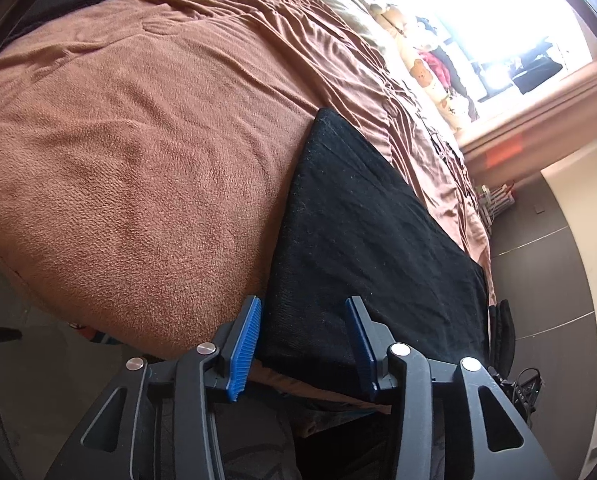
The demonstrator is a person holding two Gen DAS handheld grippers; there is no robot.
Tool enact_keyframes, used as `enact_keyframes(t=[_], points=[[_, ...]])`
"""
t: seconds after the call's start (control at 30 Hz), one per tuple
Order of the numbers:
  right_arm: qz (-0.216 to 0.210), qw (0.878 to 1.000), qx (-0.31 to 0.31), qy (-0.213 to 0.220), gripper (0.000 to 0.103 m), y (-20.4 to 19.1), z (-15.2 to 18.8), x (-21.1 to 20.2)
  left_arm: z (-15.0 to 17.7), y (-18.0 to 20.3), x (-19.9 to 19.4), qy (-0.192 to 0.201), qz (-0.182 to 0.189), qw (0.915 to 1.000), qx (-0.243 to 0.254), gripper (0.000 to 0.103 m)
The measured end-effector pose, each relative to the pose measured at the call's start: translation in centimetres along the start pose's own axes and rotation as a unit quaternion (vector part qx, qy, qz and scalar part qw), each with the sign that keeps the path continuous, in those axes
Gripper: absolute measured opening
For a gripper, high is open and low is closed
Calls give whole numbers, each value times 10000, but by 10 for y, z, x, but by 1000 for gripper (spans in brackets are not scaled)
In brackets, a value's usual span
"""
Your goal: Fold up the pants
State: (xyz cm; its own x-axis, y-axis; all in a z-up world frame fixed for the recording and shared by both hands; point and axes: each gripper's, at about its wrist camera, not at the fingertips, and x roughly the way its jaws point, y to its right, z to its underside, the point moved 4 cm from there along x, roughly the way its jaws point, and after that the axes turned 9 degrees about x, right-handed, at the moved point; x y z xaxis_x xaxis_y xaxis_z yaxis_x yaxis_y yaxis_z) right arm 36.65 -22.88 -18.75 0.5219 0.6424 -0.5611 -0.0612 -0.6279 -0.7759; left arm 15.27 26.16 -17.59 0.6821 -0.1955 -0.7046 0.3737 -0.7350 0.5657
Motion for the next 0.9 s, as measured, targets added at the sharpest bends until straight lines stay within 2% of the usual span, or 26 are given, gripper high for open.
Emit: enact_keyframes(t=[0.03,0.17,0.27,0.4,0.47,0.5,0.77,0.9], points=[[-42,10000,31,11,45,1,0,-1,1,1,1,-17,-29,10000,3,53],[-188,9996,193,-47,45,5,-3,-2,1,3,8,-112,-184,9998,-6,53],[-564,9969,547,-108,45,17,-7,-9,2,5,9,-142,-231,9996,-71,53],[-852,9917,962,-90,45,40,-12,-20,3,9,9,-108,-296,9995,-94,55],[-959,9893,1092,-153,59,48,-11,-20,3,11,10,-87,-327,9994,-98,59],[-1031,9880,1137,-170,61,51,-10,-19,3,12,12,-79,-350,9993,-100,61],[-1313,9833,1200,-379,61,53,-11,2,-1,19,15,-5,-473,9987,-170,66],[-1287,9847,1099,-414,60,49,-13,12,-4,18,14,13,-485,9985,-249,66]])
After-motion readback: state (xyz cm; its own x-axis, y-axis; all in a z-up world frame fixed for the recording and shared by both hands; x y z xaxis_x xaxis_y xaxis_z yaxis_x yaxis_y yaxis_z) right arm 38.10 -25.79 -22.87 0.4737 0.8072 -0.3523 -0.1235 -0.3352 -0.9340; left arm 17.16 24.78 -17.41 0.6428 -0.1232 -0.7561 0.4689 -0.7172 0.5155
